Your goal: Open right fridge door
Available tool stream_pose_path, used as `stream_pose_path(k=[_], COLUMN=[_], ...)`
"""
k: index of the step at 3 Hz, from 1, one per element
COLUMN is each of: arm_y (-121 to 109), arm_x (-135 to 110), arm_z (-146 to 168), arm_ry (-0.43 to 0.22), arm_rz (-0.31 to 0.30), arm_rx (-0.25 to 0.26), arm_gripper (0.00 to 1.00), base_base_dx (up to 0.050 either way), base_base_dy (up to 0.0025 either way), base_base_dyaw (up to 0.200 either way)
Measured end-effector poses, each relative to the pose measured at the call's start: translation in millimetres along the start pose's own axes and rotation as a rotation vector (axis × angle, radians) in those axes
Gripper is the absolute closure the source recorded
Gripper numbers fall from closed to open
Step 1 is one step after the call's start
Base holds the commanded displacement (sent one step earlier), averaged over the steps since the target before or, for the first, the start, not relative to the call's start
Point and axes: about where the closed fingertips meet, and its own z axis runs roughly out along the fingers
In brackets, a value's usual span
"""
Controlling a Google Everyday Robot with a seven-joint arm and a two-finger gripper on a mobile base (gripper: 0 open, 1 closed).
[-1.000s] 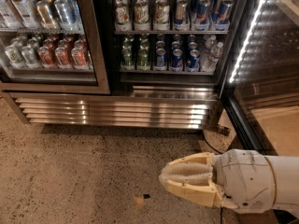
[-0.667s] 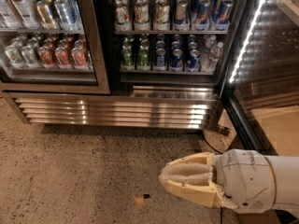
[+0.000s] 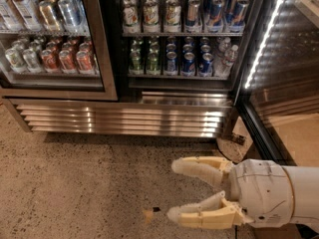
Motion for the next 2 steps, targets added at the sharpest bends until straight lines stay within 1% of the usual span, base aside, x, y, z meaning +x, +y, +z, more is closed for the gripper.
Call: stream_pose_path(k=[1, 2], arm_y=[0.0, 0.0], arm_x=[0.0, 0.0], arm_z=[0.0, 0.0], arm_ry=[0.0, 0.0], arm_rz=[0.0, 0.0], arm_rx=[0.0, 0.0], arm_gripper=[0.0, 0.0], base_base_dx=[0.0, 0.0], base_base_dy=[0.0, 0.0], base_base_dyaw=[0.0, 0.0])
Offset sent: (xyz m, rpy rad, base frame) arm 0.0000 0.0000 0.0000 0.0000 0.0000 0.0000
